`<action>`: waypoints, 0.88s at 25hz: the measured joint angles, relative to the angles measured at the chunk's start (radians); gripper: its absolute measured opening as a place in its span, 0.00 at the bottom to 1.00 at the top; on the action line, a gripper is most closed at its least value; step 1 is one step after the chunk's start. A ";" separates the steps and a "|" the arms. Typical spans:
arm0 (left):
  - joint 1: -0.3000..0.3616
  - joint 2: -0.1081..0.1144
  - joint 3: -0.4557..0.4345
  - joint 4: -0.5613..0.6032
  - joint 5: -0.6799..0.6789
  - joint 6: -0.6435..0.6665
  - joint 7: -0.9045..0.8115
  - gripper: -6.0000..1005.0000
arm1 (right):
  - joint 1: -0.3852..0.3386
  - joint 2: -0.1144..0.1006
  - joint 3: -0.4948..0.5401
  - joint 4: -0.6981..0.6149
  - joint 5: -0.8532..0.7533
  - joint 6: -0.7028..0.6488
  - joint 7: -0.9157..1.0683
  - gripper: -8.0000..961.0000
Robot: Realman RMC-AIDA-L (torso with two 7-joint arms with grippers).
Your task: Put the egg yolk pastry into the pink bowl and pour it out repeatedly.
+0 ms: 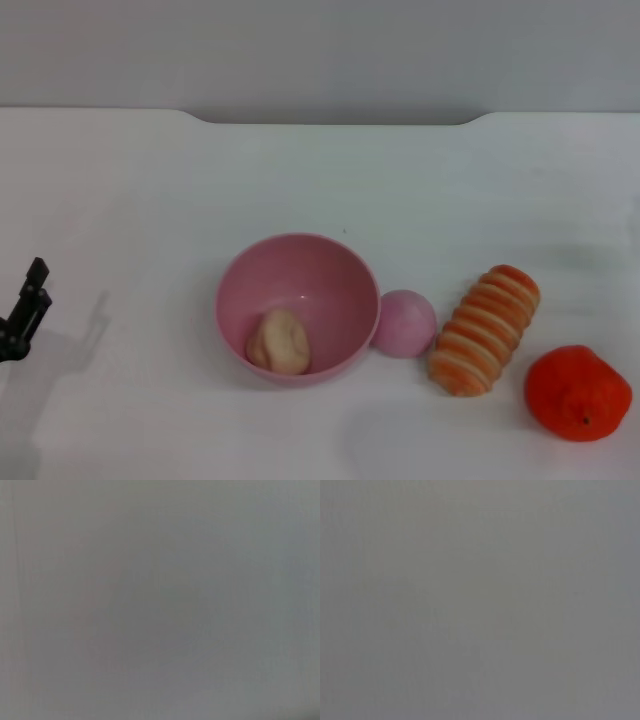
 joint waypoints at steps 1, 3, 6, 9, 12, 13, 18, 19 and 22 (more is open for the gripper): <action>-0.003 0.000 0.000 -0.003 0.003 -0.001 0.000 0.64 | 0.003 0.000 0.000 0.000 0.000 0.006 0.000 0.57; -0.003 0.000 0.000 -0.003 0.003 -0.001 0.000 0.64 | 0.004 0.000 0.000 0.000 0.000 0.010 0.000 0.57; -0.019 -0.001 0.001 -0.017 0.006 -0.005 0.000 0.64 | 0.004 0.000 0.000 0.000 0.000 0.011 0.000 0.57; -0.021 -0.001 0.001 -0.019 0.006 -0.005 0.000 0.64 | -0.001 0.000 0.007 0.000 0.000 0.015 0.000 0.57; -0.023 -0.002 0.001 -0.021 0.006 -0.006 -0.001 0.64 | -0.004 0.000 0.011 0.000 0.000 0.031 0.000 0.57; -0.024 -0.002 0.001 -0.021 0.006 -0.006 -0.001 0.64 | -0.005 0.000 0.011 0.000 0.000 0.034 0.000 0.57; -0.028 -0.002 0.001 -0.028 0.006 -0.006 -0.002 0.64 | -0.011 -0.001 0.014 0.000 0.000 0.038 0.000 0.57; -0.030 -0.002 0.000 -0.032 0.006 -0.006 -0.002 0.64 | -0.012 -0.002 0.014 0.000 0.000 0.038 0.000 0.57; -0.035 -0.002 0.000 -0.036 0.006 -0.009 -0.003 0.64 | -0.015 -0.003 0.020 0.000 0.000 0.038 0.000 0.57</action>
